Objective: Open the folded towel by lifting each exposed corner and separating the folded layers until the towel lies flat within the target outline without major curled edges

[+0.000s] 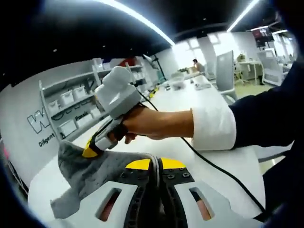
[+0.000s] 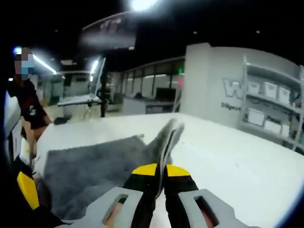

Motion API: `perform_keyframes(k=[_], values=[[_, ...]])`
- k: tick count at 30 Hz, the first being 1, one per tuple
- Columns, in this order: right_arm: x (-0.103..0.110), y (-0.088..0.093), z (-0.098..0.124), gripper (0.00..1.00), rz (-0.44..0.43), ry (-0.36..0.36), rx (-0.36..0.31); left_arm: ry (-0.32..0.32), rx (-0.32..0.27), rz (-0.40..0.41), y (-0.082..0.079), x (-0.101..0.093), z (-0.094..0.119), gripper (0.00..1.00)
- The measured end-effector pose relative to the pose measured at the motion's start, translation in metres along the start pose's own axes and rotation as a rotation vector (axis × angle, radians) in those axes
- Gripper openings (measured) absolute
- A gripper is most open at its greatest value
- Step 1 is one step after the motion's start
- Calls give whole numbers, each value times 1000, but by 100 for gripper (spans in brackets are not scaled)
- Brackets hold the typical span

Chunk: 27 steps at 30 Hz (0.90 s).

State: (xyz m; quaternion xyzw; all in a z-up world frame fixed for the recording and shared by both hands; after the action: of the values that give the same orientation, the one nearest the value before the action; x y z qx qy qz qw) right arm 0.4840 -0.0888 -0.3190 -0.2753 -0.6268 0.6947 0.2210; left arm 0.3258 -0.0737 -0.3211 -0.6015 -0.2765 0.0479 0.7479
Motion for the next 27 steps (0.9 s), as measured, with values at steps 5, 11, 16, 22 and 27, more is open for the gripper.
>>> perform_keyframes(k=[5, 11, 16, 22, 27], values=[[-7, -2, 4, 0, 5, 12, -2, 46, 5, -8, 3, -4, -11, 5], [-18, 3, 8, 0, 19, 33, 23, 92, -17, 21, 1, -3, -26, 5], [-31, 6, 16, 0, 21, 67, 32, 108, -80, 127, -2, -1, -35, 5], [-40, 9, 23, 0, -38, 87, 49, 107, -148, 96, -2, 0, -33, 6], [-39, 8, 26, 0, -13, 85, 53, 102, -156, 94, -4, -2, -37, 6]])
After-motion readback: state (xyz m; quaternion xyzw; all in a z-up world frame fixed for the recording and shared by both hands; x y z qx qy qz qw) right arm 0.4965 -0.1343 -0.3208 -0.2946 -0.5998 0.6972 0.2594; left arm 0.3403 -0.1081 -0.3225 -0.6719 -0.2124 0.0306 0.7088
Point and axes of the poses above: the point that each gripper's makers call its tool centre point, and the gripper's own axes: z roughly backward along the fingers, x roughly to its left, y roughly out of its underside, the point moved 4 cm from there along z, roughly backward along the fingers, and after that the axes turned 10 degrees about -x, right-handed, at the moved point
